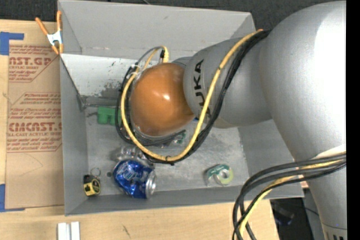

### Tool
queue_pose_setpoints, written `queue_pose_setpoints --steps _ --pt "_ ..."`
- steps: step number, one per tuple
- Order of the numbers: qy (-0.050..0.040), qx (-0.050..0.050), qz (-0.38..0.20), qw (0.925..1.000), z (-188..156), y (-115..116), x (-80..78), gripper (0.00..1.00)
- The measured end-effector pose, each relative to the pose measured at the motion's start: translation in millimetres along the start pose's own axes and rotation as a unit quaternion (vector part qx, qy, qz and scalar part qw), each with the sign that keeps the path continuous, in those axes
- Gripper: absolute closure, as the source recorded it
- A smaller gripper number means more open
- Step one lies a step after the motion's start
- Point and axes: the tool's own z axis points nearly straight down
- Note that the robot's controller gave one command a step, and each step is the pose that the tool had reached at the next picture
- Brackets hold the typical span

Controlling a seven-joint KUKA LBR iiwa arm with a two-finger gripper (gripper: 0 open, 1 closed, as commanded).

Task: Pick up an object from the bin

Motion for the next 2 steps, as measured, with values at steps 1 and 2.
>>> queue_pose_setpoints --steps 1,2 --pt "0.0001 0.000 0.001 1.0000 0.1 -0.2 0.5 1.00" --pt "0.0002 -0.001 0.001 1.0000 0.2 -0.2 0.6 1.00"
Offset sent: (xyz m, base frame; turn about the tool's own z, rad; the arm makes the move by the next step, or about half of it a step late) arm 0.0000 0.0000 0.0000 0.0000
